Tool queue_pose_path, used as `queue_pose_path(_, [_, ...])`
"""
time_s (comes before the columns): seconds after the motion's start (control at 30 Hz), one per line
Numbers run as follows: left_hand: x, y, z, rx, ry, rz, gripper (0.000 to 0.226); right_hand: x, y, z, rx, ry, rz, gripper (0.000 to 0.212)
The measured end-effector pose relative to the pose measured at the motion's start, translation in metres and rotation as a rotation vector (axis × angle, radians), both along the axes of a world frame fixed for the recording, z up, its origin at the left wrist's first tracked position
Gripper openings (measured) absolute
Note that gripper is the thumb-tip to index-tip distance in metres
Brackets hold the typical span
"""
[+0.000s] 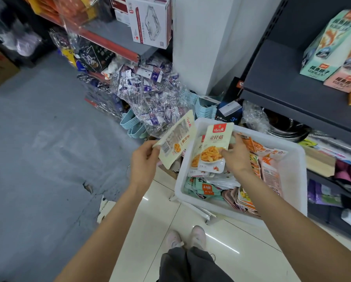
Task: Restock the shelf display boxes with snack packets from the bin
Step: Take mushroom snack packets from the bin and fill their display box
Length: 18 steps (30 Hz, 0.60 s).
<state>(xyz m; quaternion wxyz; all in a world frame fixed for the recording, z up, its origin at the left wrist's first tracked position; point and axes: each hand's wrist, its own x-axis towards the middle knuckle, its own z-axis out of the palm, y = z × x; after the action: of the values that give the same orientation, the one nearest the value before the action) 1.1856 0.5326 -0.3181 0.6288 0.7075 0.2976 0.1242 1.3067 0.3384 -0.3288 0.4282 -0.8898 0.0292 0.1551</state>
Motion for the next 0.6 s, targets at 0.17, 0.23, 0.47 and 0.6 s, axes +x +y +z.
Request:
queue_pose_path(0.17, [0.013,-0.02,0.016,0.328,-0.015,-0.303,0.03,0.004,-0.002,0.033,0.305,0.096,-0.115,0.024])
queue_pose_path(0.23, [0.021,-0.03,0.023,0.47,-0.115,-0.443,0.031,0.004,-0.007,0.048,0.454,0.133,-0.193,0.02])
queue_pose_path(0.47, [0.057,-0.085,0.059,1.03,-0.384,-0.904,0.036,-0.002,-0.055,0.094,0.64,0.04,-0.348,0.023])
queue_pose_path(0.6, [0.075,-0.124,0.08,0.985,-0.428,-0.982,0.023,0.001,-0.106,0.108,0.588,-0.033,-0.441,0.027])
